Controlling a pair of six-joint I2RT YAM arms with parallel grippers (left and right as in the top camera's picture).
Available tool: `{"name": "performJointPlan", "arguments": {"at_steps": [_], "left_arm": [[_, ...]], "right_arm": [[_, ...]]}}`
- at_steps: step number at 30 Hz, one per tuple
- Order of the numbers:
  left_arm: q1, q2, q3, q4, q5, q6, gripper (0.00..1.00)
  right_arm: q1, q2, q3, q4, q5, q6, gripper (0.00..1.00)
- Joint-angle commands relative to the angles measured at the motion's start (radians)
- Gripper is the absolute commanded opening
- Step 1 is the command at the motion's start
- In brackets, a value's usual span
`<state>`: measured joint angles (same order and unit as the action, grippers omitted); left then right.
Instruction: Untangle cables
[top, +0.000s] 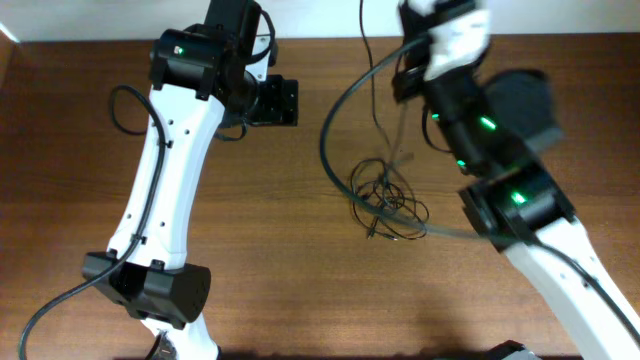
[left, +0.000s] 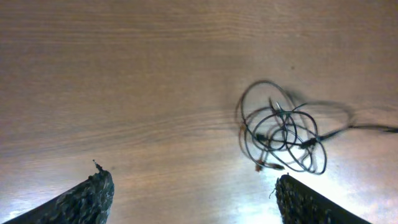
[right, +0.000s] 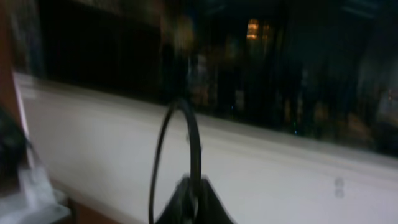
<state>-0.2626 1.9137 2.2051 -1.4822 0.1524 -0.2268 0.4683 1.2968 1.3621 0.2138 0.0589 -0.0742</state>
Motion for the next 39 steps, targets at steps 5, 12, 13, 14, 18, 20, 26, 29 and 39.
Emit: {"name": "performJointPlan", "arguments": {"at_steps": [5, 12, 13, 14, 18, 20, 26, 29, 39], "left_arm": [[-0.003, 0.002, 0.008, -0.004, 0.053, 0.020, 0.86], [-0.003, 0.002, 0.008, -0.012, 0.052, 0.020, 0.86], [-0.003, 0.002, 0.008, -0.012, 0.052, 0.020, 0.86], [-0.003, 0.002, 0.008, -0.013, 0.052, 0.020, 0.86], [-0.003, 0.002, 0.008, -0.018, 0.050, 0.020, 0.86], [-0.003, 0.002, 0.008, -0.014, 0.050, 0.020, 0.87], [-0.003, 0.002, 0.008, -0.009, 0.050, 0.020, 0.87], [-0.004, 0.002, 0.008, -0.016, 0.050, 0.020, 0.87], [0.006, 0.002, 0.008, -0.003, 0.054, 0.019, 0.87]], "right_arm": [[0.010, -0.035, 0.031, -0.169, 0.156, 0.334, 0.04], [0.056, 0.039, 0.032, -0.226, 0.126, -0.043, 0.04], [0.075, 0.003, 0.032, -0.124, 0.158, -0.043, 0.04], [0.088, -0.026, 0.031, -0.053, 0.172, -0.043, 0.04], [0.093, -0.081, 0.031, -0.047, 0.171, -0.043, 0.04], [0.072, -0.056, 0.031, -0.230, 0.174, -0.043, 0.04], [0.074, -0.013, 0.031, -0.279, 0.174, -0.005, 0.04], [0.082, -0.050, 0.031, -0.077, 0.173, 0.068, 0.04], [0.080, -0.061, 0.031, -0.357, 0.185, 0.127, 0.04]]}}
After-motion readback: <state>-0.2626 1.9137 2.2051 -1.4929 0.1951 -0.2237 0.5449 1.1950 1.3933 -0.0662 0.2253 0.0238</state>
